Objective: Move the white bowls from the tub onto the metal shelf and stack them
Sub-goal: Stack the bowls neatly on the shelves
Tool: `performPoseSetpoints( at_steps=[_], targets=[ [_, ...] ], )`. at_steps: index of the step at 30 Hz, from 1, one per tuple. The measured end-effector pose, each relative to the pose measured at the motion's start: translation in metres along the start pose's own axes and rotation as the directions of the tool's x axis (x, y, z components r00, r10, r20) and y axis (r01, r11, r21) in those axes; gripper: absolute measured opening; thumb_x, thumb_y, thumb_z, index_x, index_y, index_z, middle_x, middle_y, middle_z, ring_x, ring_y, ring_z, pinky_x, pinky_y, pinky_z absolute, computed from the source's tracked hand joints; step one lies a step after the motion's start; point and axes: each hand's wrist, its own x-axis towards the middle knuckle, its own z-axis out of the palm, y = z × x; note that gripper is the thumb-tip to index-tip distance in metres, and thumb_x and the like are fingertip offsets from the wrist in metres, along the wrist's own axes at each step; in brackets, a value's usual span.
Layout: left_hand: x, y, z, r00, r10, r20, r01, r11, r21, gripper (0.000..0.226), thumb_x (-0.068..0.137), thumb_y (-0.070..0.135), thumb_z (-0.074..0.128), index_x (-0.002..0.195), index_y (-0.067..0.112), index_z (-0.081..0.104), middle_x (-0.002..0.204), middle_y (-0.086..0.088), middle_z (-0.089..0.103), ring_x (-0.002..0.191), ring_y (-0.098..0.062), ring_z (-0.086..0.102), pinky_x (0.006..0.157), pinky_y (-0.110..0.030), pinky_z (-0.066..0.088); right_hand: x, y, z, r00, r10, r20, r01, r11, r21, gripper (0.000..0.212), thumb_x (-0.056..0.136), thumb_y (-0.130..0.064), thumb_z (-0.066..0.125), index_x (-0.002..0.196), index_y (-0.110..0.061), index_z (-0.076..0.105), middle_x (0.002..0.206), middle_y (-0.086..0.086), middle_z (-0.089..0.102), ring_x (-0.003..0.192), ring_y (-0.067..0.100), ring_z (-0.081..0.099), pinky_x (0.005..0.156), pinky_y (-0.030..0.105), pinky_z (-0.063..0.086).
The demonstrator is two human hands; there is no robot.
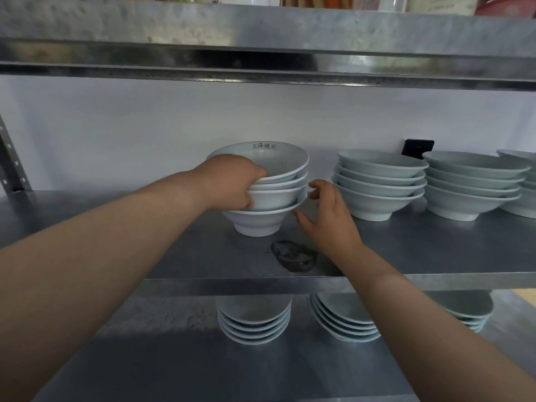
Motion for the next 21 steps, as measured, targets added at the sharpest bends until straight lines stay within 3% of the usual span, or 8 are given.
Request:
performPoseSetpoints(
  at_steps=[3, 6, 9, 11, 14, 16, 18, 21],
  targets=[
    [0.001, 0.001, -0.003, 0.999, 0.021, 0.041, -0.022, 0.999, 0.034, 0.022, 0.082, 0.031, 0.066, 0.09, 0.03, 0.046, 0.076, 0.012, 0.043, 0.077, -0.016, 0.045, 0.06, -0.029, 0.03, 0.004, -0.003, -0.006, 0.991, 0.099, 0.086, -0.108, 0.989, 0.104, 0.06, 0.086, -0.019, 0.065, 0.14, -0.013, 0.038, 0.129, 0.008, 0.049, 0.119, 0.017, 0.049, 0.096, 0.035, 0.046],
    [0.003, -0.005, -0.005, 0.993, 0.022, 0.12, -0.022, 1.0, -0.002, 0.029, 0.081, 0.037, 0.068, 0.094, 0.033, 0.041, 0.083, 0.011, 0.047, 0.078, -0.016, 0.049, 0.061, -0.03, 0.034, 0.012, -0.01, -0.008, 0.947, 0.286, 0.144, -0.319, 0.881, 0.35, 0.054, 0.092, -0.021, 0.057, 0.143, -0.02, 0.038, 0.136, 0.003, 0.048, 0.125, 0.013, 0.047, 0.1, 0.035, 0.044],
    [0.001, -0.017, -0.008, 0.979, -0.04, 0.198, 0.086, 0.969, -0.232, 0.047, 0.075, 0.054, 0.074, 0.108, 0.032, 0.048, 0.102, 0.009, 0.058, 0.091, -0.014, 0.056, 0.075, -0.033, 0.047, 0.02, -0.019, -0.007, 0.884, 0.393, 0.254, -0.468, 0.735, 0.491, 0.055, 0.096, -0.039, 0.057, 0.146, -0.026, 0.037, 0.139, -0.002, 0.047, 0.127, 0.012, 0.046, 0.097, 0.027, 0.039],
    [-0.007, -0.024, -0.008, 0.986, -0.095, 0.138, 0.146, 0.894, -0.424, 0.06, 0.074, 0.058, 0.075, 0.123, 0.034, 0.05, 0.12, 0.014, 0.057, 0.109, -0.009, 0.054, 0.09, -0.029, 0.045, 0.024, -0.022, -0.005, 0.864, 0.391, 0.319, -0.504, 0.7, 0.506, 0.06, 0.094, -0.05, 0.057, 0.145, -0.027, 0.037, 0.131, -0.009, 0.048, 0.118, 0.01, 0.05, 0.093, 0.027, 0.043],
    [-0.024, -0.033, 0.009, 0.963, -0.268, -0.04, 0.203, 0.812, -0.548, 0.076, 0.077, 0.051, 0.077, 0.14, 0.028, 0.043, 0.14, 0.007, 0.045, 0.128, -0.012, 0.041, 0.099, -0.024, 0.032, 0.026, -0.018, 0.002, 0.841, 0.392, 0.373, -0.538, 0.673, 0.507, 0.069, 0.086, -0.061, 0.061, 0.144, -0.03, 0.04, 0.134, -0.011, 0.054, 0.118, 0.012, 0.055, 0.098, 0.037, 0.05],
    [-0.036, -0.036, 0.031, 0.906, -0.418, -0.059, 0.28, 0.699, -0.658, 0.088, 0.076, 0.046, 0.08, 0.147, 0.023, 0.034, 0.144, 0.003, 0.038, 0.131, -0.013, 0.037, 0.1, -0.022, 0.03, 0.026, -0.014, 0.006, 0.813, 0.414, 0.409, -0.581, 0.615, 0.533, 0.083, 0.078, -0.065, 0.066, 0.148, -0.034, 0.034, 0.147, -0.007, 0.046, 0.126, 0.015, 0.051, 0.103, 0.045, 0.048],
    [-0.045, -0.039, 0.056, 0.85, -0.524, 0.055, 0.369, 0.517, -0.772, 0.109, 0.066, 0.058, 0.081, 0.152, 0.023, 0.025, 0.151, 0.002, 0.035, 0.136, -0.014, 0.037, 0.107, -0.028, 0.033, 0.026, -0.013, 0.009, 0.8, 0.412, 0.437, -0.6, 0.561, 0.57, 0.088, 0.076, -0.063, 0.067, 0.15, -0.039, 0.027, 0.153, -0.007, 0.038, 0.129, 0.016, 0.049, 0.103, 0.045, 0.048],
    [-0.051, -0.039, 0.082, 0.848, -0.506, 0.158, 0.354, 0.318, -0.879, 0.125, 0.046, 0.079, 0.078, 0.15, 0.028, 0.03, 0.149, 0.007, 0.045, 0.134, -0.013, 0.046, 0.112, -0.042, 0.039, 0.027, -0.011, 0.011, 0.808, 0.372, 0.456, -0.588, 0.549, 0.594, 0.079, 0.075, -0.06, 0.066, 0.146, -0.041, 0.036, 0.143, -0.013, 0.049, 0.121, 0.008, 0.054, 0.099, 0.042, 0.051]
  ],
)
